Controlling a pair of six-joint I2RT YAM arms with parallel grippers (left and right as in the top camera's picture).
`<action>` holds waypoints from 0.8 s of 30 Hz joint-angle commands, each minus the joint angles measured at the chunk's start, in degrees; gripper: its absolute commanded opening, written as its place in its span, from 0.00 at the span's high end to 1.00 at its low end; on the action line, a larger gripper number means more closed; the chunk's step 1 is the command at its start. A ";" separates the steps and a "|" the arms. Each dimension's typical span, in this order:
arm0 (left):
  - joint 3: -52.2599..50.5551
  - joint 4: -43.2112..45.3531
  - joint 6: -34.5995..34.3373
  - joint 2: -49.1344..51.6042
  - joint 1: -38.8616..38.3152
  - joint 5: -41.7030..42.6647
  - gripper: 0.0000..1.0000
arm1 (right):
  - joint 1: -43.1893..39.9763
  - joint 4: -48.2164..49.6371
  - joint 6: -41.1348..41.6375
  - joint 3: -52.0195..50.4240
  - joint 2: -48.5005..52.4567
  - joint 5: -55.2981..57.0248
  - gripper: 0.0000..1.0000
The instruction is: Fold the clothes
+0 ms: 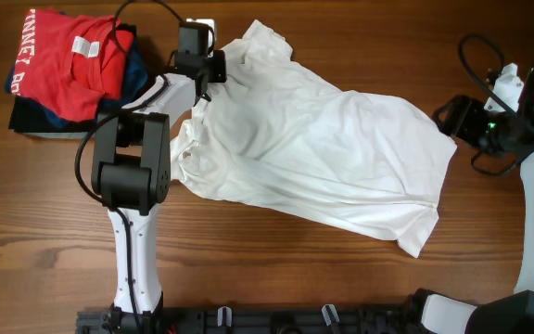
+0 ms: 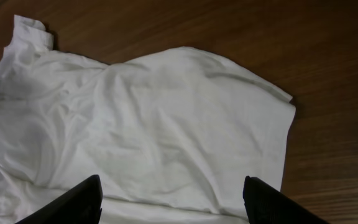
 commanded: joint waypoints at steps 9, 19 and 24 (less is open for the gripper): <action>0.07 -6.67 0.37 -17.35 1.40 -4.50 0.96 | 0.37 4.90 -1.66 0.74 8.76 0.42 0.41; 0.07 -10.43 0.52 -19.87 1.97 -4.44 0.96 | 0.39 12.39 -1.73 0.74 16.87 3.67 0.19; 0.07 -2.49 0.52 -14.45 1.97 0.96 0.66 | 0.50 10.86 -0.07 0.74 18.43 4.92 0.19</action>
